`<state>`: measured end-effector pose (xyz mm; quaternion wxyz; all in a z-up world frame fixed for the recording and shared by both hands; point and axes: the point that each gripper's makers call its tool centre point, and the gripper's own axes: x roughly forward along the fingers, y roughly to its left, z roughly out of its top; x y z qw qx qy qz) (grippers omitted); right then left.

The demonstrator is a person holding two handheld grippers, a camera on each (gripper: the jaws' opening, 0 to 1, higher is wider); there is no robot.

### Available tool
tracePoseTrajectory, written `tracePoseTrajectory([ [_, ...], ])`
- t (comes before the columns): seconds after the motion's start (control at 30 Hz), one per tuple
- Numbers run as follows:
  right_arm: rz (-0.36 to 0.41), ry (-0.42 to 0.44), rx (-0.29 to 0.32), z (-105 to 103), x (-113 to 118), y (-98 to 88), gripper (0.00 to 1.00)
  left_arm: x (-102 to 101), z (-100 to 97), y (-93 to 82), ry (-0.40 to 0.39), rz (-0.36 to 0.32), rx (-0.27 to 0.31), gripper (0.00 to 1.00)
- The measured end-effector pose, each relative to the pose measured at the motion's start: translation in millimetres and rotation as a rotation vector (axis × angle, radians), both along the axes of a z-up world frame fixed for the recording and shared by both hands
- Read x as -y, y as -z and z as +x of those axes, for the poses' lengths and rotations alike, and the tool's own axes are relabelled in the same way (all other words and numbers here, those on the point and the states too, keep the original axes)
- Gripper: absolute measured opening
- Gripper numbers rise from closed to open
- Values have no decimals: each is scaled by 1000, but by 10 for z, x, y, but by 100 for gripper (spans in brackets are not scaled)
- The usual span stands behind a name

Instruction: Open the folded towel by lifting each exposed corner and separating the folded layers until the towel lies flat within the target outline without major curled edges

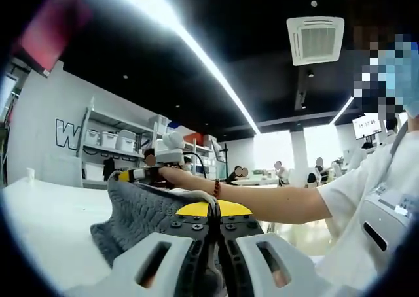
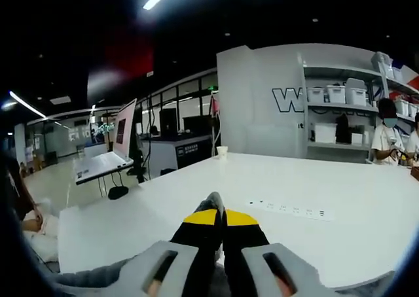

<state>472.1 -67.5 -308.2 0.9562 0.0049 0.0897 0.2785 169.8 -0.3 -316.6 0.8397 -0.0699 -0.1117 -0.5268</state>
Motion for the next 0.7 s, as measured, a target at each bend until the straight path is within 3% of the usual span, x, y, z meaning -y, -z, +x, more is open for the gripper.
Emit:
tracePoseTrajectory([
  [0.4, -6, -27, 10, -48, -155, 10, 0, -151, -15, -28, -29, -43, -1, 0],
  [0.7, 0, -58, 25, -51, -357, -88, 0, -235, -36, -85, -49, -42, 12, 0],
])
